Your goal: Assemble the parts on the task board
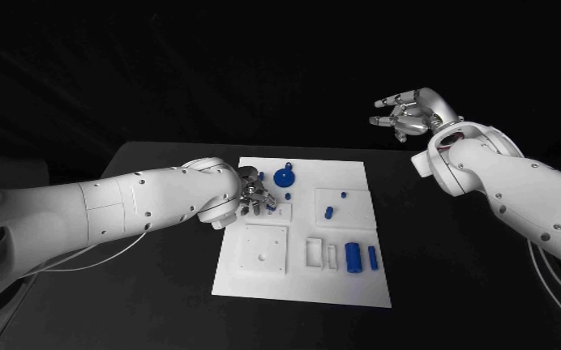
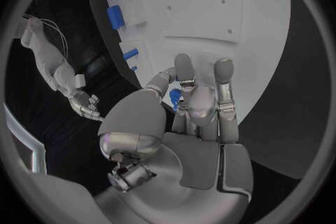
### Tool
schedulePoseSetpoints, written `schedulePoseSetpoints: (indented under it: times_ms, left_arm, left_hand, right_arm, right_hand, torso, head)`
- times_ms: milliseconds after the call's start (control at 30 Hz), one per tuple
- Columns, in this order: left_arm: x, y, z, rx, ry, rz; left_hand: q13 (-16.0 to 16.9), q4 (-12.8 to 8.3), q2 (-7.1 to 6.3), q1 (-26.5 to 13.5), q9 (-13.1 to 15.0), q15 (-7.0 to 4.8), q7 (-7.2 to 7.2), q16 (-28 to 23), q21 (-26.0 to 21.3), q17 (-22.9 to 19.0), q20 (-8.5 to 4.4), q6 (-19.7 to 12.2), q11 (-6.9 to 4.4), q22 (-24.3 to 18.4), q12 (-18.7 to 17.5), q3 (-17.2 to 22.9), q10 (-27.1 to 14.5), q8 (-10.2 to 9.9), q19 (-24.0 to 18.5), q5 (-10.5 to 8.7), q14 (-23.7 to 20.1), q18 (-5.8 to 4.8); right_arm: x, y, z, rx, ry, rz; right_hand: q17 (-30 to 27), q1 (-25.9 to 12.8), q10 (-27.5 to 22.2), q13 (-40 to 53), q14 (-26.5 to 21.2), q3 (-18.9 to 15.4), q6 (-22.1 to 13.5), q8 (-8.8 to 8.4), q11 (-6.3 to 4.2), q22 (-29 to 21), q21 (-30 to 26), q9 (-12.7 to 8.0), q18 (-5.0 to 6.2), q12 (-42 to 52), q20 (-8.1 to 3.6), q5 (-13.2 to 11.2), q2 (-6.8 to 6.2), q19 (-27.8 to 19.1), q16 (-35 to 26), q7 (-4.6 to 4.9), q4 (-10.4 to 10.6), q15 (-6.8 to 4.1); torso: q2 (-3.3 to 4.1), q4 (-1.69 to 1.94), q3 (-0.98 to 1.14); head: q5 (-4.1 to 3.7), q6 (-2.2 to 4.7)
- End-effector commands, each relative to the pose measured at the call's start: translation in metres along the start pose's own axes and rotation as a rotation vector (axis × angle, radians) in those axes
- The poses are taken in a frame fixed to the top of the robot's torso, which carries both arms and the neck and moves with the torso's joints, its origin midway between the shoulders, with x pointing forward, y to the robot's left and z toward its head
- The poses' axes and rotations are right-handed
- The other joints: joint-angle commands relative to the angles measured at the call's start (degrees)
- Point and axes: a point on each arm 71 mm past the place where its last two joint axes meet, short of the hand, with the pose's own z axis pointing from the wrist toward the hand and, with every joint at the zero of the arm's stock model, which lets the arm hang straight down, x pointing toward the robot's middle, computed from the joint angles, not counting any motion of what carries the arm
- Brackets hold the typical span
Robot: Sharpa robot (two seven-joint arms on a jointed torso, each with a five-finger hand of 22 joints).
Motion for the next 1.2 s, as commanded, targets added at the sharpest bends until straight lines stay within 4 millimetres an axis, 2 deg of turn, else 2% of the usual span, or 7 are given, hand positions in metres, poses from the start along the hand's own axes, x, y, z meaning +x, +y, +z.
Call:
schedulePoseSetpoints:
  times_ms: [33, 800, 900, 1200]
  left_arm:
    - [0.0009, 0.0002, -0.0002, -0.003, 0.002, 0.029]
    - [0.0043, 0.0017, -0.0011, -0.017, 0.040, 0.070]
    - [0.0047, 0.0018, -0.0013, -0.017, 0.043, 0.072]
    - [0.0052, 0.0028, -0.0017, -0.022, 0.050, 0.075]
  left_hand:
    - [-0.1, -0.4, 0.39, 0.0, 41.8, 0.11, -6.88, 0.3, -0.4, 0.0, -0.06, 11.6, -0.46, 0.2, 0.2, 0.1, 2.7, 0.1, 0.3, 0.16, 0.2, 0.38]
    - [-0.5, -0.6, 0.39, 0.0, 41.9, 0.20, -6.89, 0.3, -0.8, 0.1, 0.07, 11.6, -0.45, 0.7, 0.4, 0.1, 2.7, 0.2, 0.4, 0.23, 0.2, 0.42]
    - [-0.7, -0.6, 0.40, 0.0, 42.0, 0.22, -6.88, 0.4, -1.1, 0.2, 0.11, 11.5, -0.44, 1.0, 0.4, 0.1, 2.7, 0.1, 0.5, 0.24, 0.2, 0.44]
    - [-0.7, -0.6, 0.40, 0.0, 42.0, 0.22, -6.88, 0.4, -1.1, 0.2, 0.11, 11.5, -0.44, 1.0, 0.4, 0.1, 2.7, 0.1, 0.5, 0.24, 0.2, 0.44]
  right_arm:
    - [0.0004, 0.0008, 0.0003, -0.007, 0.007, 0.002]
    - [0.0035, 0.0013, 0.0010, -0.001, 0.023, 0.003]
    - [0.0041, 0.0017, 0.0010, 0.001, 0.028, 0.004]
    - [0.0052, 0.0021, 0.0009, 0.005, 0.038, 0.004]
  right_hand:
    - [-0.2, -0.7, -0.4, -0.1, -0.4, 0.4, 0.4, -0.20, -0.10, 3.1, -0.3, 0.0, 1.02, -0.1, 0.03, 0.4, -0.09, 0.7, -0.3, 0.03, 0.0, 0.01]
    - [-0.2, -0.6, -0.6, -0.2, -0.5, 0.9, 0.4, -0.20, -0.08, 3.1, -0.6, 0.0, 1.03, -0.2, 0.04, 0.4, -0.02, 0.7, -0.4, 0.06, -0.3, 0.02]
    - [-0.3, -0.9, -0.7, -0.3, -0.5, 1.0, 0.4, -0.21, -0.08, 3.1, -0.7, 0.0, 1.03, -0.2, 0.05, 0.6, 0.02, 0.6, -0.4, 0.06, -0.2, 0.04]
    - [-0.3, -1.0, -0.7, -0.3, -0.6, 1.0, 0.4, -0.20, -0.08, 3.1, -0.8, 0.0, 1.03, -0.2, 0.05, 0.7, 0.00, 0.6, -0.5, 0.05, -0.3, 0.04]
  torso:
    - [0.00, 0.00, -0.03]
    - [-0.01, 0.01, -0.04]
    - [0.01, 0.00, -0.04]
    - [0.00, 0.00, 0.00]
  head:
    - [0.08, -0.15]
    - [0.27, -0.46]
    - [0.23, -0.82]
    - [0.51, -0.57]
